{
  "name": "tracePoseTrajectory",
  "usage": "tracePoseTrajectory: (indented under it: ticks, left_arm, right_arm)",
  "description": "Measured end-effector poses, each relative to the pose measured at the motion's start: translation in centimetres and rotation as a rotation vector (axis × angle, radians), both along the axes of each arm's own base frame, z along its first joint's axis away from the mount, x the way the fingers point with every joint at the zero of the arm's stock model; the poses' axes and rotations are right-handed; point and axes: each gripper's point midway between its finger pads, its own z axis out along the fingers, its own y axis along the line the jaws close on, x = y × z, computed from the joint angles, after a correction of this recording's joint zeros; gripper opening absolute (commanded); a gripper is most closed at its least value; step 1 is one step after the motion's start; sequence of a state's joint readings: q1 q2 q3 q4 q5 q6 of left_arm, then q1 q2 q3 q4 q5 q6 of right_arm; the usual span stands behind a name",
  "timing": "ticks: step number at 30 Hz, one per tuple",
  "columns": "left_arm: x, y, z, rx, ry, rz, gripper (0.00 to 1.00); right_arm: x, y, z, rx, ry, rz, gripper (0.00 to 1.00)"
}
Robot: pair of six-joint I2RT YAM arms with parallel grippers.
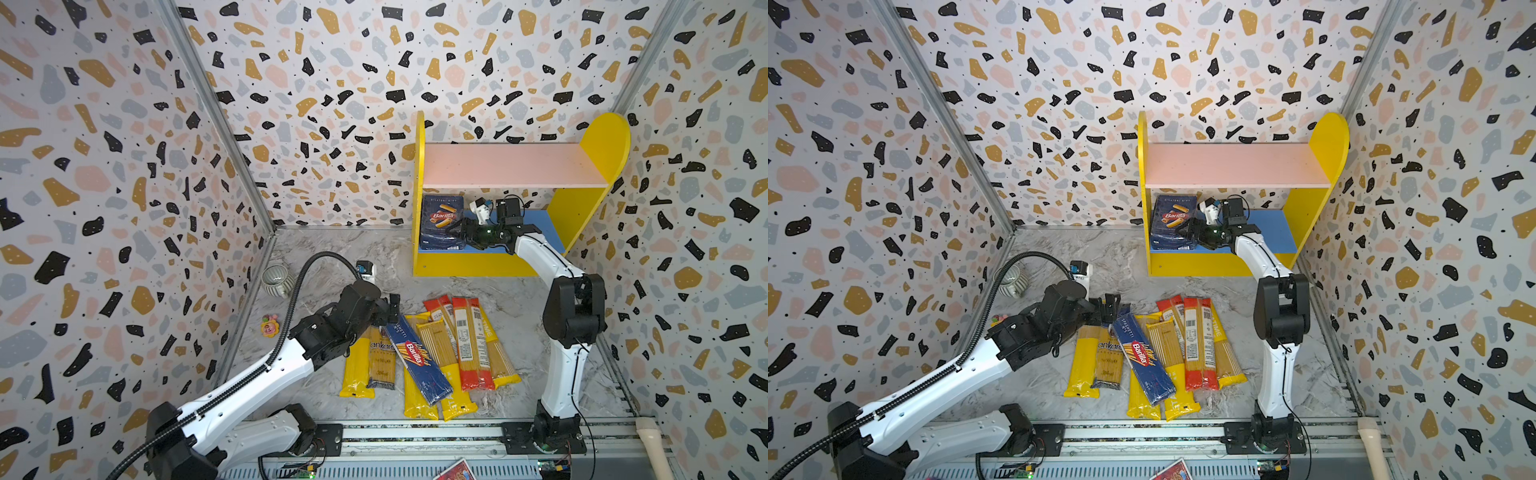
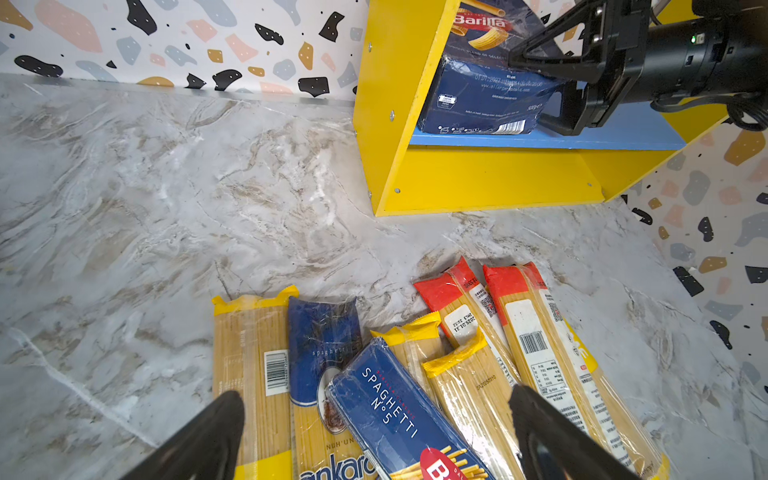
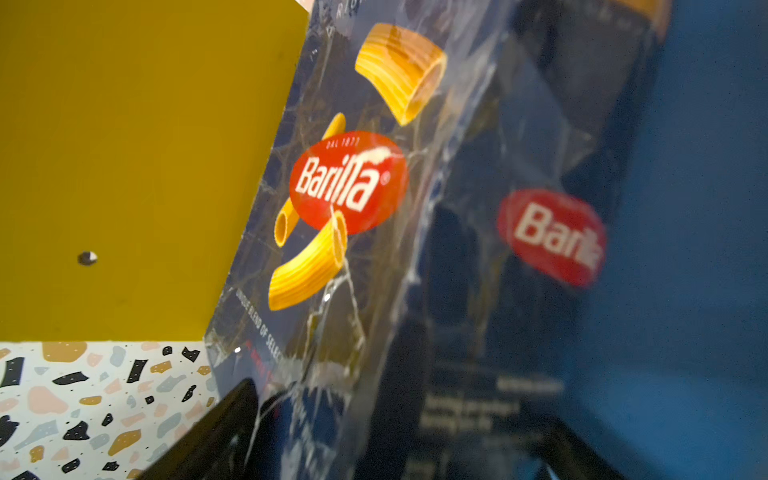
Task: Place and organize the pasta boxes and bags onto the shelf
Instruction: 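Set the box upright on the blue shelf and open the right gripper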
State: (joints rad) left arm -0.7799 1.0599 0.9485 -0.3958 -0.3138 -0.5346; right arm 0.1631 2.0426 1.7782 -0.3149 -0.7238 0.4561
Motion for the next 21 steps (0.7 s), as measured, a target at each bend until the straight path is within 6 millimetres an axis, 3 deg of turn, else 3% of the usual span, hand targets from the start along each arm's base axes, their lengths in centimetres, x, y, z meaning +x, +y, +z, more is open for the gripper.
tracePoseTrajectory:
  ticks: [3, 8, 11, 16, 21]
  left_arm:
    - [-0.2, 0.1, 0.0, -0.008, -0.005, -0.003, 1.0]
    - [-0.5, 0.1, -1.0, 0.0, 0.017, -0.015, 1.0]
    - [-0.7, 0.1, -1.5, 0.003, 0.027, -0.016, 1.0]
    - [-1.3, 0.5, -2.0, -0.026, 0.034, -0.015, 0.99]
    - [-2.4, 0.9, -3.2, -0.07, 0.062, -0.015, 1.0]
  right_arm:
    - [-0.7, -1.3, 0.9, -0.048, -0.032, -0.034, 1.0]
    - [-1.4, -3.2, 4.5, -0.104, -0.128, -0.089, 0.99]
    - [-2.7, -4.2, 4.9, -0.139, -0.141, -0.126, 0.99]
    - [-7.3, -5.1, 1.4, -0.219, -0.059, -0.169, 0.98]
    - [-14.4, -1.5, -2.3, -0.355, 0.002, -0.098, 0.97]
